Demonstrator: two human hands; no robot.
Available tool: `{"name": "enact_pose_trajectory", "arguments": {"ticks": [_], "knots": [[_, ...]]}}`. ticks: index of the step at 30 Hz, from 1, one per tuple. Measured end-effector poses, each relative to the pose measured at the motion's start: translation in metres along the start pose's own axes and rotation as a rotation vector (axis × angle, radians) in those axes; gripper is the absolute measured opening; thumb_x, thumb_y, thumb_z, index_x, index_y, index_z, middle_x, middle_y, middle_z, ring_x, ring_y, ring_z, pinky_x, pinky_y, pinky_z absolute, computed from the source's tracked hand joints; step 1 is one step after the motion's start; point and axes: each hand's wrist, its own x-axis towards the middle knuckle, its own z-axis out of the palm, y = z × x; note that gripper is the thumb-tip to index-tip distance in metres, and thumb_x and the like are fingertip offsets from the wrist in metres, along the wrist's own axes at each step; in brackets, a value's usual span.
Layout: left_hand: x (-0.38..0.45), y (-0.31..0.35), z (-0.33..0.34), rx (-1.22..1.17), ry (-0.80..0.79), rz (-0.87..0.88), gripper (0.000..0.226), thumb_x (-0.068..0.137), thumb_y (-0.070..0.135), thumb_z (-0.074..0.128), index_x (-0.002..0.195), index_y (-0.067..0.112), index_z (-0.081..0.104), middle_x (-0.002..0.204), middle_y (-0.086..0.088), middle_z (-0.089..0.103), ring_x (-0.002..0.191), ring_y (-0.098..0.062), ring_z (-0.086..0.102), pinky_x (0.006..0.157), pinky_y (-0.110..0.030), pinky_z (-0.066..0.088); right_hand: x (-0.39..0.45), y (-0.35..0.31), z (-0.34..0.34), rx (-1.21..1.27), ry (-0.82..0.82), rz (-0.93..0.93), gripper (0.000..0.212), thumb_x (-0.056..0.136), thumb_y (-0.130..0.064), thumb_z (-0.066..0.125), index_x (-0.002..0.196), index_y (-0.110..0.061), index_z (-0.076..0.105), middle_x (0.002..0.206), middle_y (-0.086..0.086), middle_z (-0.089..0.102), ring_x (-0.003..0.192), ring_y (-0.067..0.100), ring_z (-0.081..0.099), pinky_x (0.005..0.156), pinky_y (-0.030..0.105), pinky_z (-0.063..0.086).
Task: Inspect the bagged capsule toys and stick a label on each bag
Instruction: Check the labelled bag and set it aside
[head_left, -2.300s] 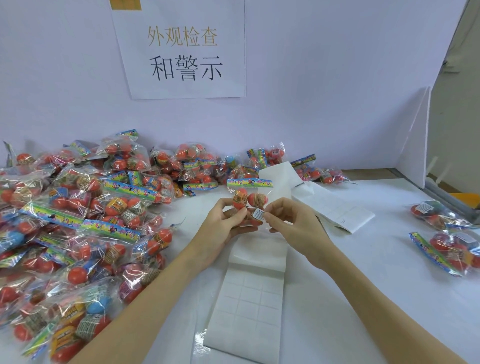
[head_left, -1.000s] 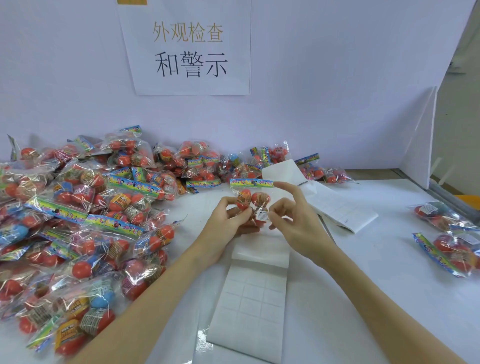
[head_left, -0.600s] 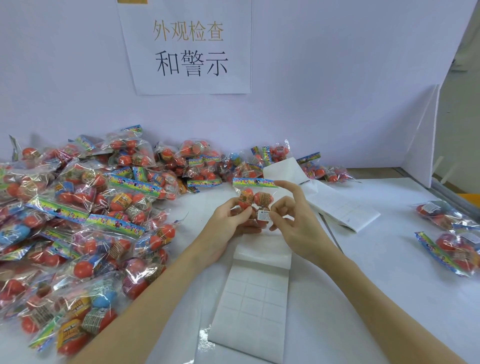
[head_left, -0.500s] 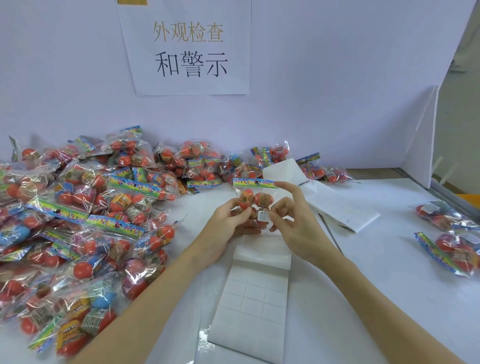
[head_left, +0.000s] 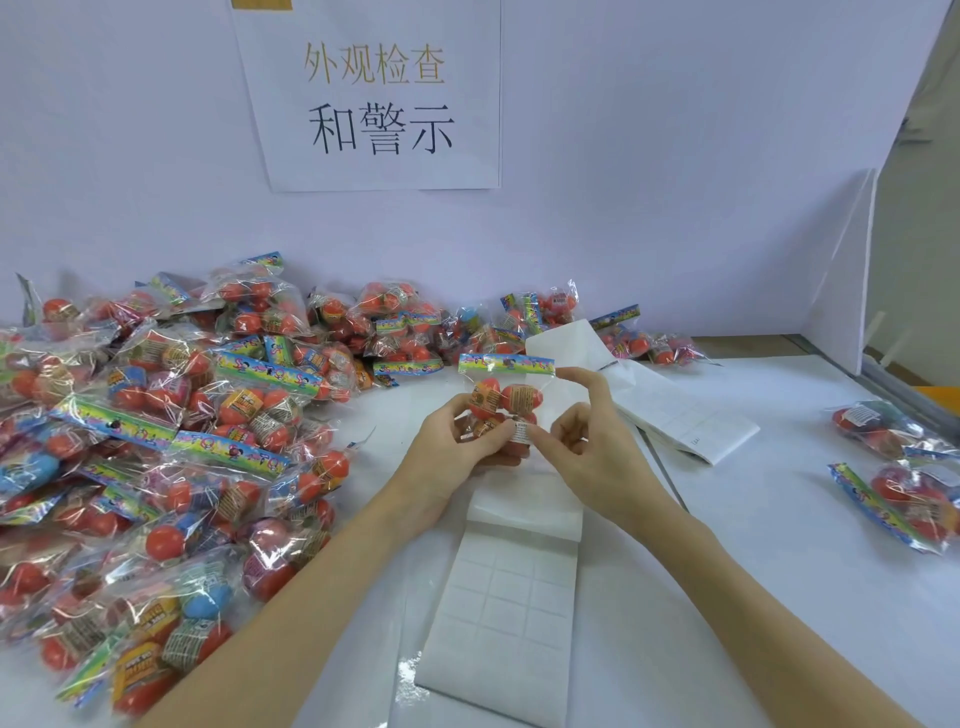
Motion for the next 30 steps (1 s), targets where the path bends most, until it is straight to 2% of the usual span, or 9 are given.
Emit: {"name": "enact_pose_trajectory", "arguments": {"ticks": [3,6,9,12,15,18,22,26,30], "knots": [[0.001,0.001,-0.001,-0.056,0.02,-0.011,0.031,0.094,0.0,0.07,0.124,-0.002,0.062,0.113,-0.027,0.074,0.091,-0.04,0.075,0.079,-0.035,0.062,0.001,0.0,-0.006,-0.042,0.026,0.169,0.044,0.095,-0.029,0.075,0.13,-0.029,0.048,0.075,0.006,0.061,0.061,0.001,0.055,0.062,0.013,0.046],[0.001,0.002,0.001,-0.121,0.014,-0.031,0.041,0.086,0.004,0.076,0.125,-0.003,0.062,0.116,-0.025,0.073,0.093,-0.041,0.075,0.08,-0.035,0.063,0.002,-0.006,-0.01,0.225,-0.039,0.314,0.027,0.102,-0.033,0.065,0.125,-0.019,0.065,0.088,0.007,0.07,0.069,0.006,0.064,0.064,0.019,0.052],[0.001,0.003,0.0,-0.127,-0.032,-0.023,0.048,0.077,0.011,0.081,0.121,-0.002,0.066,0.113,-0.023,0.074,0.094,-0.039,0.075,0.083,-0.037,0.063,0.0,-0.013,-0.004,0.28,-0.129,0.271,0.028,0.094,-0.042,0.072,0.111,-0.02,0.071,0.088,0.004,0.075,0.078,0.012,0.07,0.066,0.022,0.055],[0.0,0.003,-0.002,-0.155,-0.119,-0.03,0.042,0.081,0.011,0.082,0.118,-0.002,0.069,0.114,-0.027,0.073,0.098,-0.039,0.075,0.085,-0.038,0.062,-0.001,-0.013,-0.003,0.304,-0.111,0.237,0.028,0.086,-0.03,0.083,0.098,-0.009,0.068,0.08,0.006,0.074,0.072,0.013,0.068,0.064,0.021,0.054],[-0.001,0.004,-0.003,-0.166,-0.171,-0.024,0.033,0.081,0.014,0.083,0.113,0.007,0.077,0.115,-0.025,0.074,0.1,-0.038,0.075,0.086,-0.037,0.062,0.0,-0.01,-0.01,0.525,-0.177,0.276,0.021,0.084,-0.025,0.082,0.09,-0.011,0.068,0.083,0.008,0.069,0.074,0.017,0.064,0.069,0.022,0.054],[-0.001,0.004,-0.002,-0.141,-0.14,-0.001,0.026,0.083,0.013,0.081,0.109,0.012,0.08,0.113,-0.022,0.075,0.099,-0.035,0.075,0.084,-0.035,0.062,0.001,-0.01,-0.014,0.674,-0.232,0.347,0.016,0.086,-0.026,0.076,0.094,-0.012,0.072,0.086,0.008,0.071,0.076,0.017,0.064,0.073,0.022,0.055],[-0.002,0.004,0.0,-0.059,-0.08,0.031,0.038,0.08,0.015,0.085,0.116,0.007,0.075,0.115,-0.02,0.075,0.097,-0.038,0.075,0.085,-0.037,0.062,0.0,-0.011,-0.009,0.525,-0.209,0.349,0.037,0.085,-0.041,0.077,0.11,-0.014,0.073,0.082,0.007,0.07,0.075,0.016,0.066,0.07,0.023,0.055],[-0.003,0.003,0.002,-0.005,-0.058,0.032,0.042,0.085,0.014,0.085,0.122,0.005,0.067,0.113,-0.02,0.075,0.094,-0.039,0.075,0.084,-0.038,0.062,-0.001,-0.013,-0.01,0.409,-0.197,0.329,0.021,0.094,-0.032,0.076,0.11,-0.018,0.073,0.085,0.01,0.071,0.075,0.018,0.069,0.069,0.024,0.056],[-0.002,0.003,0.007,0.025,0.032,0.024,0.05,0.088,0.043,0.071,0.126,0.012,0.059,0.106,-0.013,0.074,0.094,-0.03,0.075,0.084,-0.039,0.061,0.004,-0.014,-0.018,0.348,-0.098,0.344,0.02,0.098,-0.029,0.071,0.109,-0.012,0.068,0.097,0.01,0.077,0.078,0.018,0.072,0.066,0.023,0.056]]}}
